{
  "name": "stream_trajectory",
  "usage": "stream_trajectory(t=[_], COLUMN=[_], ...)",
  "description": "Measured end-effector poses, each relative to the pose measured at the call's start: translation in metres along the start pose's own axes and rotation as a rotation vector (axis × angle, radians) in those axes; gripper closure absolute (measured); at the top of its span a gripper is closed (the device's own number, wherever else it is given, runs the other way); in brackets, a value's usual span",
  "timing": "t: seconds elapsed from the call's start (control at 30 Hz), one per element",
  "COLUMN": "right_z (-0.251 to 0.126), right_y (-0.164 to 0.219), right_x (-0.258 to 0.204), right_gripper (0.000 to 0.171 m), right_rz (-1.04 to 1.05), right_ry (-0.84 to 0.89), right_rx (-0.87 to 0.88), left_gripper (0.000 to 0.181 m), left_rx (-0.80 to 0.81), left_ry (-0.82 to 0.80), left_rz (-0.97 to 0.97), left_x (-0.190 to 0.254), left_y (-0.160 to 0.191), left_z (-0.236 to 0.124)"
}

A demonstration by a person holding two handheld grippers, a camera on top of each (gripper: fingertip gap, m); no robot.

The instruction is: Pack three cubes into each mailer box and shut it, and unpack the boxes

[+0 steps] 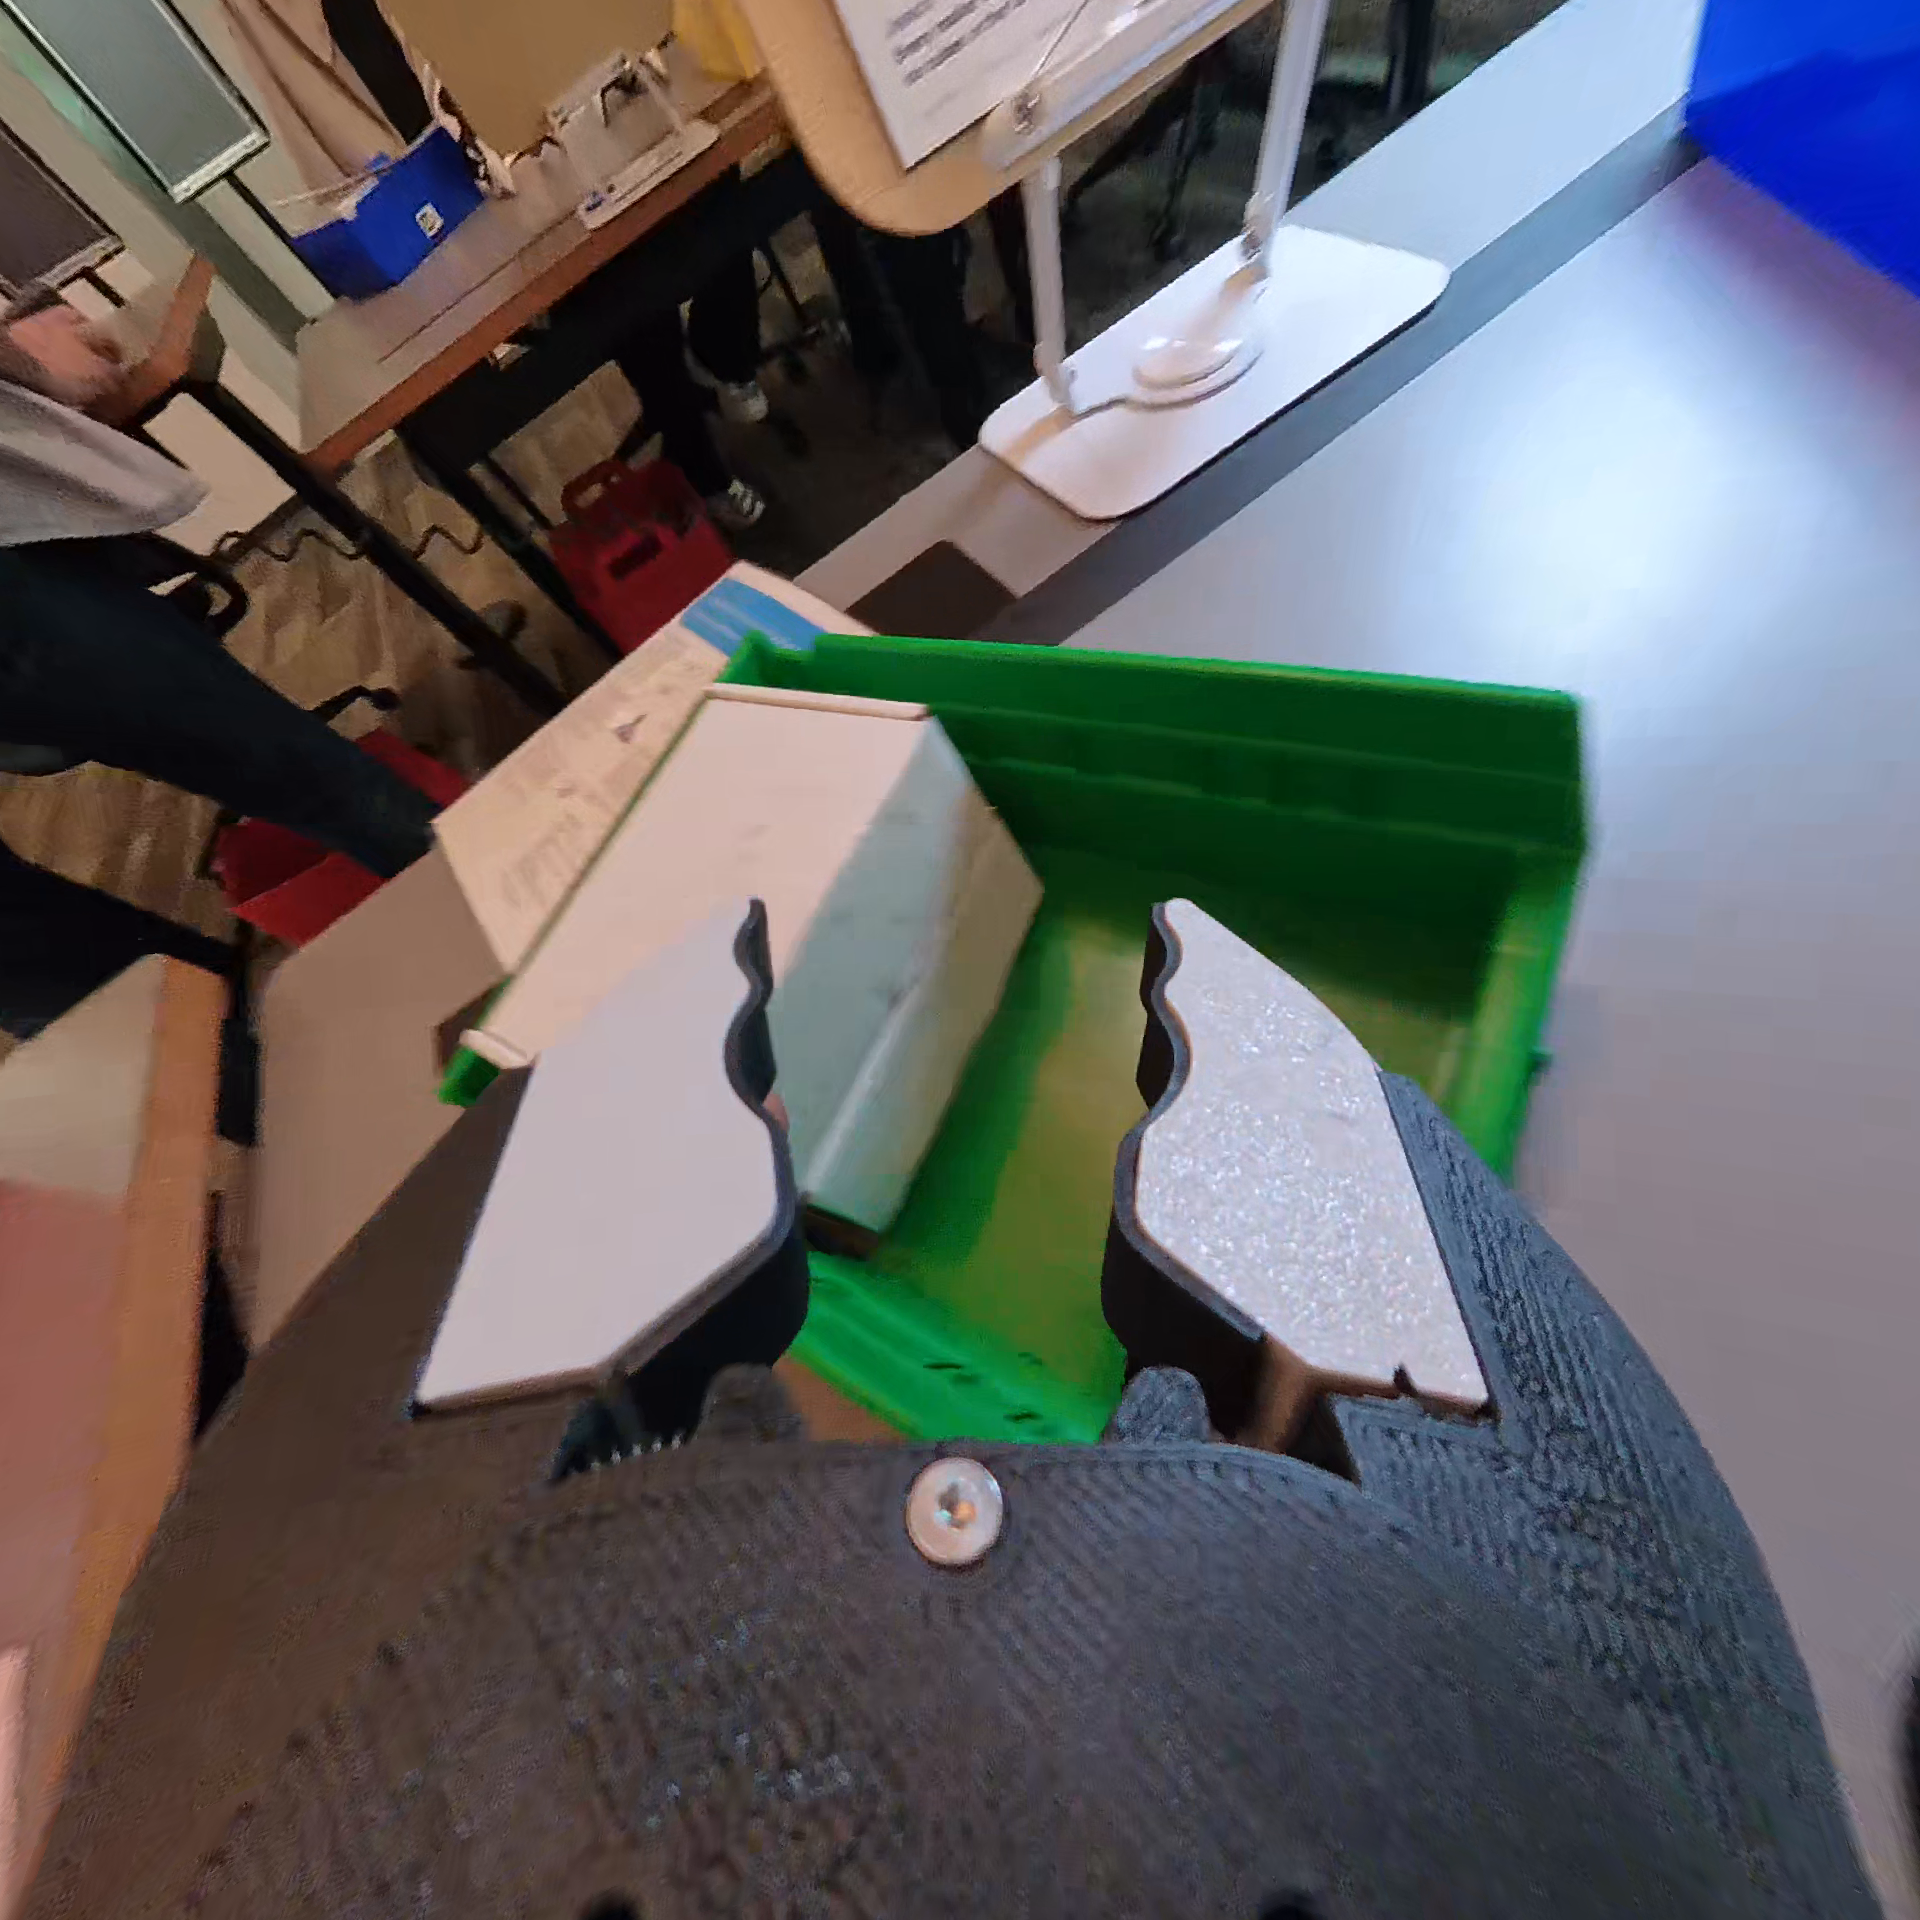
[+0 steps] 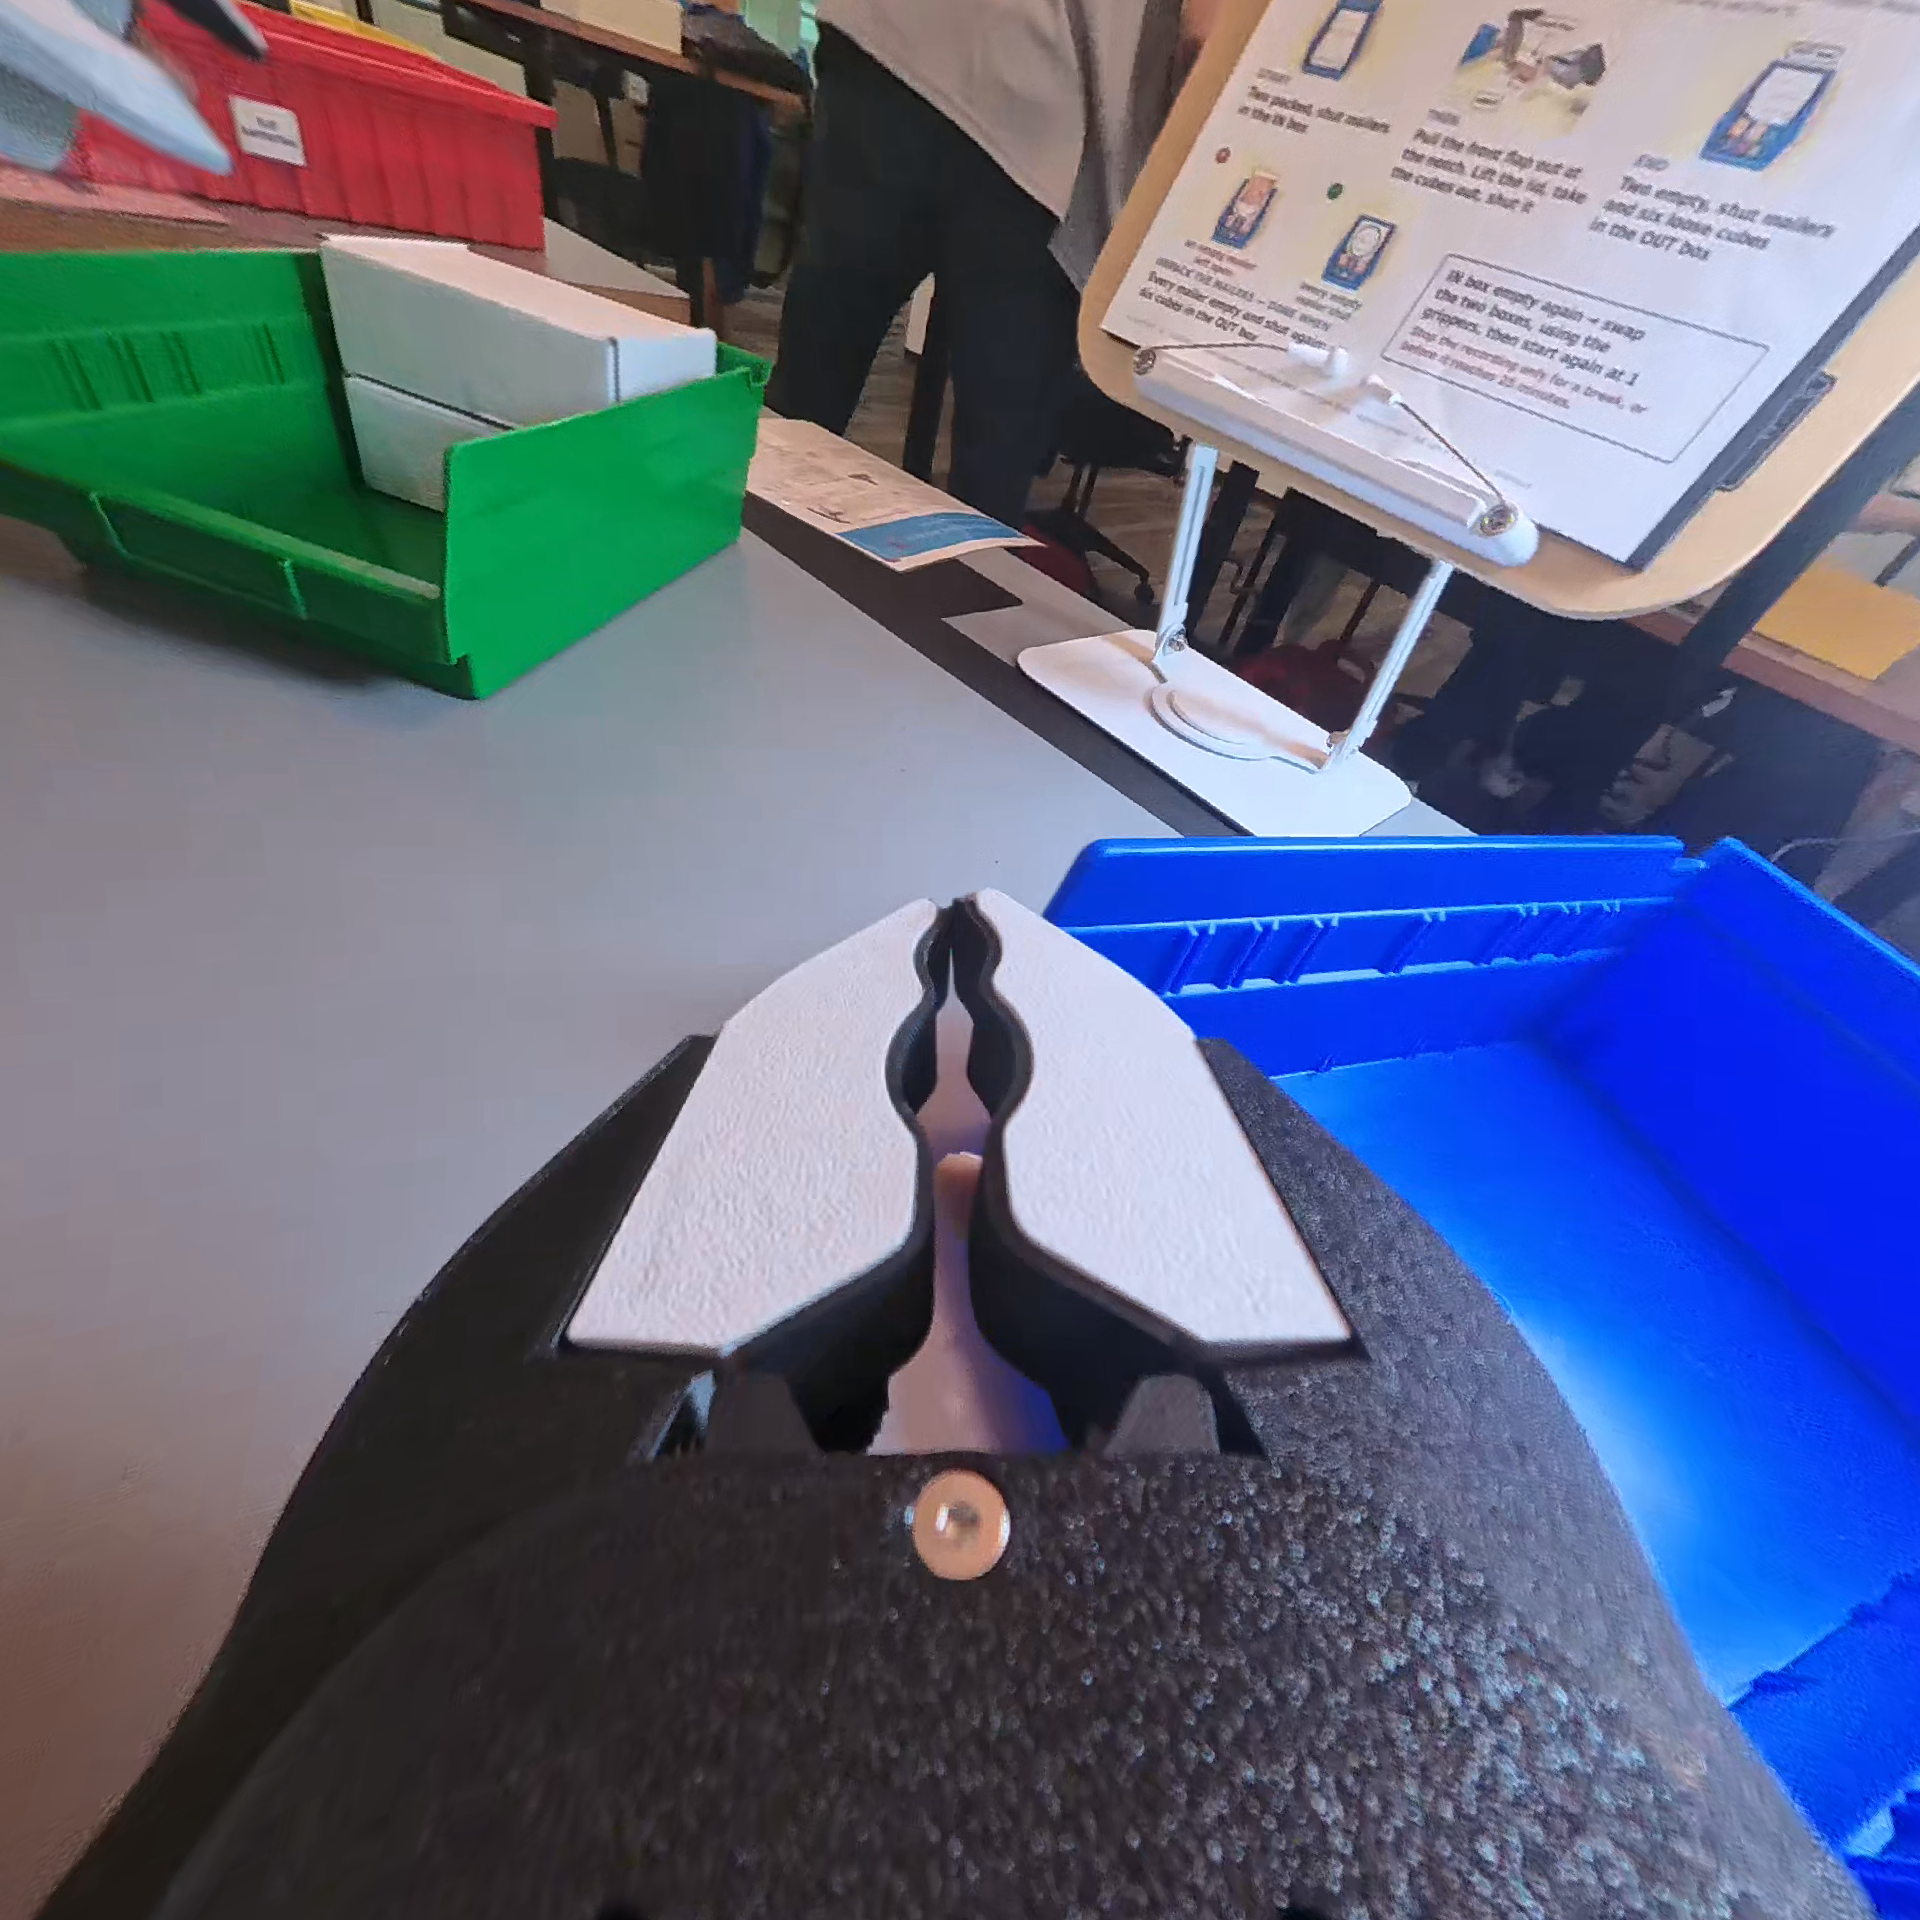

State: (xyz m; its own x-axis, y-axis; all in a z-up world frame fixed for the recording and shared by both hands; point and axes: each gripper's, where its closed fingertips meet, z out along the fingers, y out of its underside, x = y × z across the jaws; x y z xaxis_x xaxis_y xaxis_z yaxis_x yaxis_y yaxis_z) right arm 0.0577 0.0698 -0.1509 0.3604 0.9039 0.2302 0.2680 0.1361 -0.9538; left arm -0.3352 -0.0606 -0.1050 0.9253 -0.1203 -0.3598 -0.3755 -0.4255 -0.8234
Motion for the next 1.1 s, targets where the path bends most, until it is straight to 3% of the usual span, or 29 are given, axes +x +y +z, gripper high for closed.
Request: stream_trajectory(t=[0.1,0.3,0.6,0.87,1.1], right_z=[0.000,0.002,0.010,0.016,0.014], right_y=[-0.004,0.006,0.025,0.031,0.028], right_x=[-0.004,-0.005,-0.015,-0.017,-0.016], right_gripper=[0.171,0.170,0.169,0.169,0.169], right_rz=[-0.005,0.013,0.014,0.045,0.069], right_ry=[-0.007,-0.022,-0.085,-0.107,-0.114], right_rx=[0.025,0.010,-0.048,-0.075,-0.065], left_gripper=[0.097,0.085,0.057,0.062,0.061], left_rx=[-0.133,-0.481,-0.841,-0.964,-0.942], left_ry=[0.035,0.184,0.460,0.415,0.494], left_rz=[0.072,0.193,0.136,0.358,0.362], left_x=[-0.032,-0.072,-0.085,-0.084,-0.057], left_y=[0.009,0.044,0.085,0.099,0.094], left_z=[0.023,0.070,0.084,0.084,0.066])
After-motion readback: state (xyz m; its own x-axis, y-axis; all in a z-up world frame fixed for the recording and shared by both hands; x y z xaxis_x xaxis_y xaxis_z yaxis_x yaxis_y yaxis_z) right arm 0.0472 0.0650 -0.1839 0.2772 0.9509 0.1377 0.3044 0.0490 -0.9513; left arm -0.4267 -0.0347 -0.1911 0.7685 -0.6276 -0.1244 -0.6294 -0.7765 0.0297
